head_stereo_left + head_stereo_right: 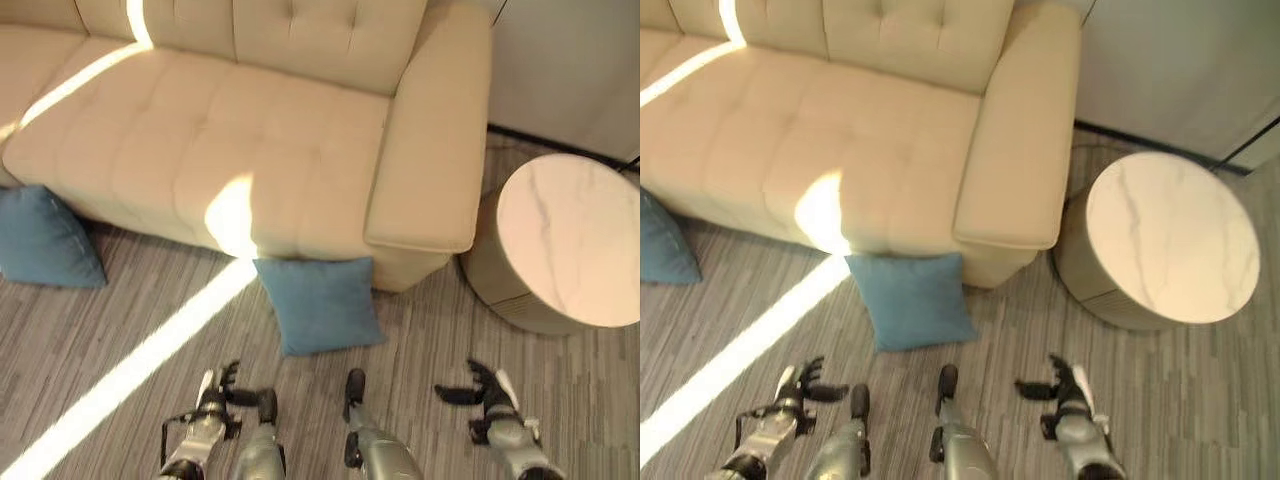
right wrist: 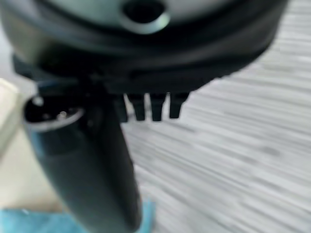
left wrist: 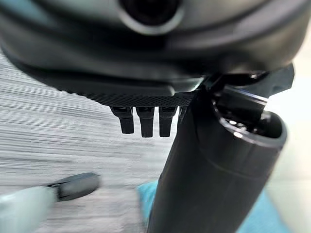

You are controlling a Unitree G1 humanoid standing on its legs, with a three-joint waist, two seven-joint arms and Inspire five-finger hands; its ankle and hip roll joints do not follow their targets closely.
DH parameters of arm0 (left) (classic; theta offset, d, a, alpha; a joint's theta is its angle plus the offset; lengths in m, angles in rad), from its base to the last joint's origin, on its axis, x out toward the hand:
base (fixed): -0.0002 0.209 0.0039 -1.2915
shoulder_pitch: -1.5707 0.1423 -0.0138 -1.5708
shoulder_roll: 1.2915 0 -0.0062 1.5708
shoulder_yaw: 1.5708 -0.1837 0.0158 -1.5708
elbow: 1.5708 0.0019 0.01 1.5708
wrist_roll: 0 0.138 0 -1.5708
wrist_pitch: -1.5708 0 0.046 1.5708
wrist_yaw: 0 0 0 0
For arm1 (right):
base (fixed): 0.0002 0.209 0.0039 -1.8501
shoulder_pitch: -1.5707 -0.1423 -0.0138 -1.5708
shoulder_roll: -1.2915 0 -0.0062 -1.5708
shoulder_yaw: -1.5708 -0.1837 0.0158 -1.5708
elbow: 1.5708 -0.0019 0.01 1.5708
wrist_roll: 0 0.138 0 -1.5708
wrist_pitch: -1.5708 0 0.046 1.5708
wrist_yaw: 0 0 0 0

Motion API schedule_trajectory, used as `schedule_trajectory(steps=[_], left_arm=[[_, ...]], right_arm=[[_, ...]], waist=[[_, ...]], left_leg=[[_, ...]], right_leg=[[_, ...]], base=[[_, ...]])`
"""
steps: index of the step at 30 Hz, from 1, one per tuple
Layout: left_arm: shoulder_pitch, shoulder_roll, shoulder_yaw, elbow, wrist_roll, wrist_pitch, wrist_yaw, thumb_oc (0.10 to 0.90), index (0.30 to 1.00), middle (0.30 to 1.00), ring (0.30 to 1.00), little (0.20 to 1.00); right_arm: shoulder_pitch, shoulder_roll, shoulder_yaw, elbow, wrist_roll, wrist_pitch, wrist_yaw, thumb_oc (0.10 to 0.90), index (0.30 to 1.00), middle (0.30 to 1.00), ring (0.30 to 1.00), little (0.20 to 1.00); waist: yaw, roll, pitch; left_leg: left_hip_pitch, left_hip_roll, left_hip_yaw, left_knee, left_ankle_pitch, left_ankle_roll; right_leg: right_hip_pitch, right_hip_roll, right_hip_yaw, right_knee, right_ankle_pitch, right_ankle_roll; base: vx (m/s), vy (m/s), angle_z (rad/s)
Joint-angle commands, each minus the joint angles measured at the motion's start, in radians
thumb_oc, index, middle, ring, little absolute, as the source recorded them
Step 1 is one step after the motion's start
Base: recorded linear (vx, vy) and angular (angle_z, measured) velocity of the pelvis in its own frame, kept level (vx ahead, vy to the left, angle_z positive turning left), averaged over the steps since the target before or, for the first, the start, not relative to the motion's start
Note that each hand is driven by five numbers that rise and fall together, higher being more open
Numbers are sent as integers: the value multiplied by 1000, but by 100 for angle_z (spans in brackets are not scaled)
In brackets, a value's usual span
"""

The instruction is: Pick up all the scattered cushions and arrange them neatly on the sofa.

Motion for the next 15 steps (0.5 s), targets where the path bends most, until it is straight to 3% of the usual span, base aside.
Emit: schedule_trajectory(steps=[1,7,9,10,15], left_arm=[[-71,65,9,-19,-67,-67,65,800,900,900,900,900],[-213,75,-7,-4,-147,-83,108,800,900,900,900,900],[-292,71,3,9,-220,-97,138,800,900,900,900,900],[-293,71,4,10,-220,-97,138,800,900,900,900,900],[-425,106,-15,-25,-249,-114,178,800,900,900,900,900]], right_arm=[[-78,-46,23,-56,23,-51,-66,800,900,900,900,900],[-260,-55,99,-23,40,-52,-121,800,900,900,900,900],[-371,-56,124,-20,51,-60,-164,800,900,900,900,900],[-373,-55,125,-19,51,-60,-164,800,900,900,900,900],[-546,-81,154,-54,70,-83,-227,800,900,900,900,900]], waist=[[4,-25,19],[8,-10,51],[7,-3,72],[6,-2,68],[-1,13,75]], left_leg=[[-122,-67,56,84,-60,33],[-304,-47,34,175,-87,18],[-438,-38,24,266,-101,25],[-445,-38,23,271,-103,25],[-686,-35,3,448,-150,39]], right_leg=[[-54,-40,-6,152,-185,60],[-247,-37,-1,253,-236,42],[-382,-46,9,349,-263,26],[-389,-46,9,353,-264,26],[-631,-60,33,541,-320,4]], base=[[-71,-65,9],[-49,-72,7],[-75,-28,5],[-60,-18,10],[-9,1,9]])
